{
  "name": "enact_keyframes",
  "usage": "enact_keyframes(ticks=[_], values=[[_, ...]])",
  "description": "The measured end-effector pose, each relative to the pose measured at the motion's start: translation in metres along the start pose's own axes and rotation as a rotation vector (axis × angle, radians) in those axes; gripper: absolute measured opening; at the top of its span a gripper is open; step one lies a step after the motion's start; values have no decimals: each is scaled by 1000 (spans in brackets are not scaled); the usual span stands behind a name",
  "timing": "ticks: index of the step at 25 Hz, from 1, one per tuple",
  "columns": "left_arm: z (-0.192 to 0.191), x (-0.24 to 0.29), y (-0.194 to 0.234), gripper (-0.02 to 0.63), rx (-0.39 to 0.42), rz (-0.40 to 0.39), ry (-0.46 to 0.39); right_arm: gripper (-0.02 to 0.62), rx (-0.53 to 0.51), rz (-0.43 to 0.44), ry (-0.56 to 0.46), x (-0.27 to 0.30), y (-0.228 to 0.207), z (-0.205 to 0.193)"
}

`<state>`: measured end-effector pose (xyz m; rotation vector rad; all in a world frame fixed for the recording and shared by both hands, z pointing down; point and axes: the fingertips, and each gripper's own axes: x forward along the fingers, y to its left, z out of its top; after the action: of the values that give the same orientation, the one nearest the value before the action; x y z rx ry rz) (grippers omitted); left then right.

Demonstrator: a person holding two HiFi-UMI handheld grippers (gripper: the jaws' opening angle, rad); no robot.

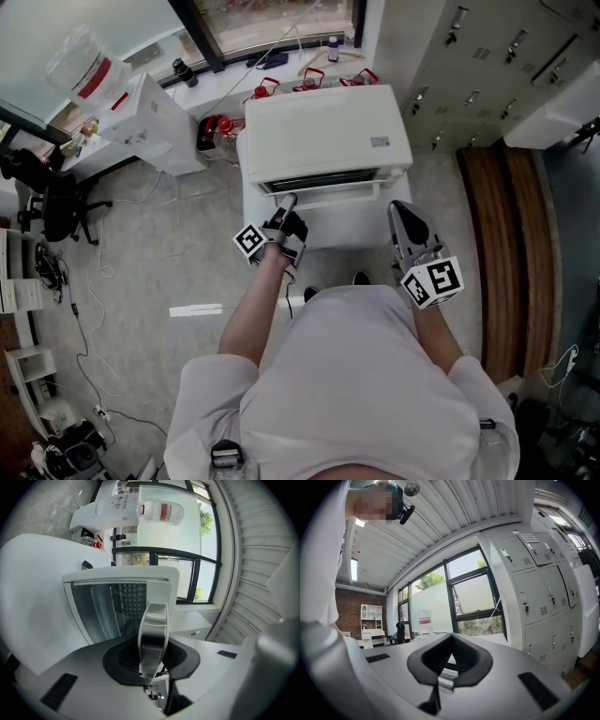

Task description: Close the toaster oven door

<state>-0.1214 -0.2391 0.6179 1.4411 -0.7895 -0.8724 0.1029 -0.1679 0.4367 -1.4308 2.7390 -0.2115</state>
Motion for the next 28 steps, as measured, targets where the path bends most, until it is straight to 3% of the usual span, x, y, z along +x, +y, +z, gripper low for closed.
enact_keyframes(ticks=[28], values=[[18, 25, 4, 94, -116, 112, -1, 8, 33, -25, -14, 1, -16, 2]])
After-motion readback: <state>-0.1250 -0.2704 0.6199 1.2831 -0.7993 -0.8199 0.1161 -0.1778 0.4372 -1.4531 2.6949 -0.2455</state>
